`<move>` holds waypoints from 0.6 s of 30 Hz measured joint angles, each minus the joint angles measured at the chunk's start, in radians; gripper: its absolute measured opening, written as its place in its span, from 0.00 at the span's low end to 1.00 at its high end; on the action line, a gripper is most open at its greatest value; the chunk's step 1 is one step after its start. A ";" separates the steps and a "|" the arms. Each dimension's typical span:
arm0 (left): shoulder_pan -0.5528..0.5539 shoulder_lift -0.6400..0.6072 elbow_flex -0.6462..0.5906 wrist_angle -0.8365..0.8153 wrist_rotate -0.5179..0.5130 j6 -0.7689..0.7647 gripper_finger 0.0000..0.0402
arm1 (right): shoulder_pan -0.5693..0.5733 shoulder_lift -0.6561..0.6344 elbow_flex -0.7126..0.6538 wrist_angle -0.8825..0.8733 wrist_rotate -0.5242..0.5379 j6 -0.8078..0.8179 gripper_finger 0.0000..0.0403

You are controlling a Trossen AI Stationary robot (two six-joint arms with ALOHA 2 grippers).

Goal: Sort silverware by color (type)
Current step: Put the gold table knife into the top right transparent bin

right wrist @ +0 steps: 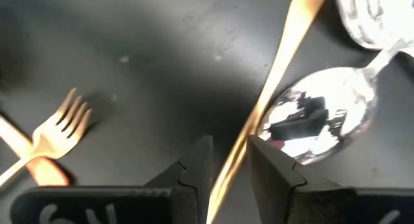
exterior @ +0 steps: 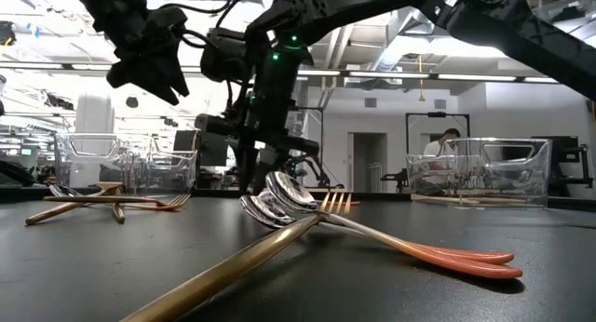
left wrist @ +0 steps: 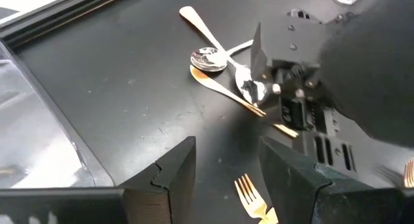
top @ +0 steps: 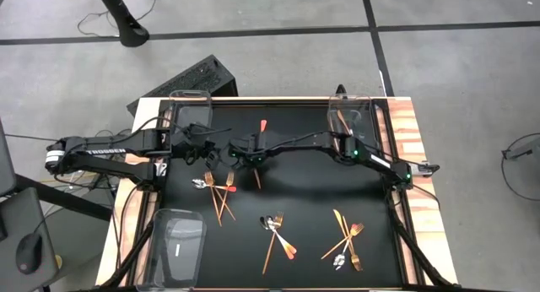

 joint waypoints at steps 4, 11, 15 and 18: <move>0.000 0.000 0.000 0.000 -0.029 0.022 0.39 | 0.001 0.000 -0.010 0.015 0.002 0.000 0.29; 0.000 0.000 0.000 0.000 -0.037 0.044 0.39 | -0.006 -0.004 -0.087 0.052 -0.027 0.049 0.29; 0.000 0.000 0.000 0.000 -0.036 0.044 0.39 | 0.003 -0.004 -0.091 0.061 -0.023 0.043 0.29; 0.000 0.000 0.000 0.000 -0.037 0.044 0.39 | 0.002 -0.004 -0.092 0.062 -0.034 0.026 0.27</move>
